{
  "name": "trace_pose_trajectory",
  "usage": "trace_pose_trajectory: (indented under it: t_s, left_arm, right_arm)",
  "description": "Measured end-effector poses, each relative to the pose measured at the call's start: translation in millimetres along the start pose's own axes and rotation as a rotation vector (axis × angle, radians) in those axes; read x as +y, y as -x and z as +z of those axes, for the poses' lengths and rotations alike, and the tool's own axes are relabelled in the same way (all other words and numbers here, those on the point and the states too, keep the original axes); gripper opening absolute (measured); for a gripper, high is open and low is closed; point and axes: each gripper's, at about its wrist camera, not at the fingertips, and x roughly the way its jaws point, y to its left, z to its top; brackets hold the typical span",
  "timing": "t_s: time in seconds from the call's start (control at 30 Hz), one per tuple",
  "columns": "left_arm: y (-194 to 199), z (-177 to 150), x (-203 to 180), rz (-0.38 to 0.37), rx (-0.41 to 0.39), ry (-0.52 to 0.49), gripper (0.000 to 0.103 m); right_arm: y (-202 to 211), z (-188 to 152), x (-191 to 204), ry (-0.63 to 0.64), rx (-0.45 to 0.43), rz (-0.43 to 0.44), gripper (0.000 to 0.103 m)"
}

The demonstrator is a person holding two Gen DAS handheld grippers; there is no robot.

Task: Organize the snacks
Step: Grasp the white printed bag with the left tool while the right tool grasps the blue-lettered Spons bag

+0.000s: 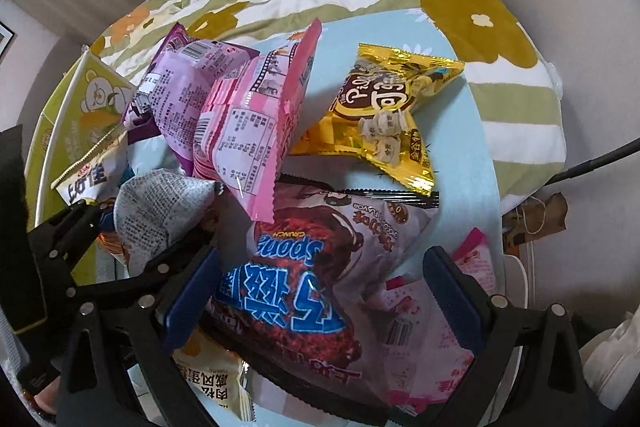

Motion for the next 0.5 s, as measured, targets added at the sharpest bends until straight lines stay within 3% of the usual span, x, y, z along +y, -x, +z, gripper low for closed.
trace_pose_trajectory:
  t_s: [0.27, 0.5]
  left_arm:
    - [13, -9, 3, 0.004, -0.018, -0.006, 0.056]
    - [21, -11, 4, -0.004, -0.031, 0.001, 0.056]
  right_arm:
    - [-8, 0, 4, 0.013, 0.009, -0.012, 0.099]
    - [-11, -4, 9, 0.032, 0.019, 0.003, 0.063]
